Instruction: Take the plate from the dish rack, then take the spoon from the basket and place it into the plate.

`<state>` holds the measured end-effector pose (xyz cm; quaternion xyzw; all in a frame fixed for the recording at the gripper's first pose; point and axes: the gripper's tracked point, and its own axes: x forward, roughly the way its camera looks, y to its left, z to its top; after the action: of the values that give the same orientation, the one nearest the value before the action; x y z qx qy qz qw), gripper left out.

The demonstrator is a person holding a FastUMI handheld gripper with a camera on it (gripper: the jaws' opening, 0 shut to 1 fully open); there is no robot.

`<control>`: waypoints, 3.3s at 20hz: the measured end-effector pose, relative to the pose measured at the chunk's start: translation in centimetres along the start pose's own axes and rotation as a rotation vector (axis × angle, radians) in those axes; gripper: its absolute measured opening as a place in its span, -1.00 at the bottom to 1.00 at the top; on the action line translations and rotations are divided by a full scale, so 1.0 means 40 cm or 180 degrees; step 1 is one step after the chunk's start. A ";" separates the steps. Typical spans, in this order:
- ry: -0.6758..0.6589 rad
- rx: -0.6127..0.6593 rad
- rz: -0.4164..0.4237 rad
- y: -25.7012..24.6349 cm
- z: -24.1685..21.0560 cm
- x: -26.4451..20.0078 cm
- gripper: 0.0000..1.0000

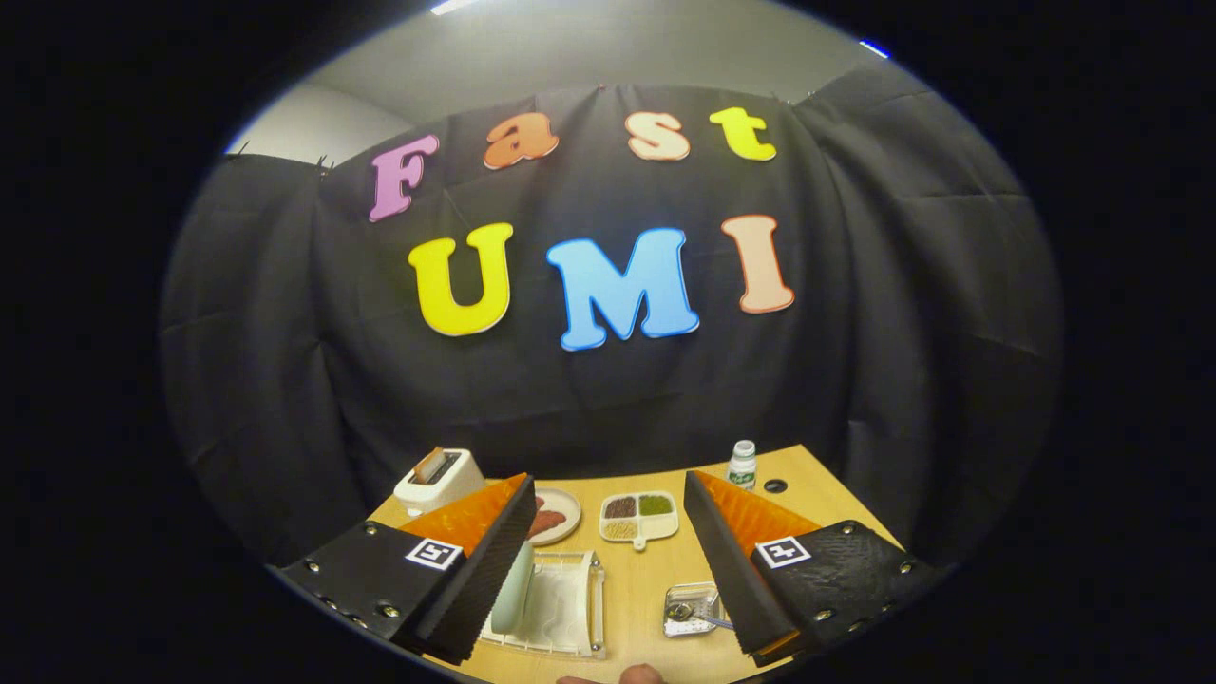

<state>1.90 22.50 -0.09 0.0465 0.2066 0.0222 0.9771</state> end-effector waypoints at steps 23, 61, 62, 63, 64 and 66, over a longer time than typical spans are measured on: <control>0.1680 -0.0535 -0.0785 0.173 -0.360 0.241 0.88; 0.1141 -0.0294 -0.0907 0.021 -0.014 -0.004 -0.68; 0.1153 -0.0225 -0.0865 -0.003 -0.019 -0.025 -0.68; 0.1192 -0.0131 -0.0796 -0.024 -0.028 -0.046 -0.68; 0.1234 -0.0044 -0.0707 -0.038 -0.046 -0.061 -0.68; 0.1323 0.0177 -0.0470 -0.062 -0.083 -0.093 -0.68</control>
<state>-2.79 20.05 -1.88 0.0525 0.4070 -0.0460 0.9108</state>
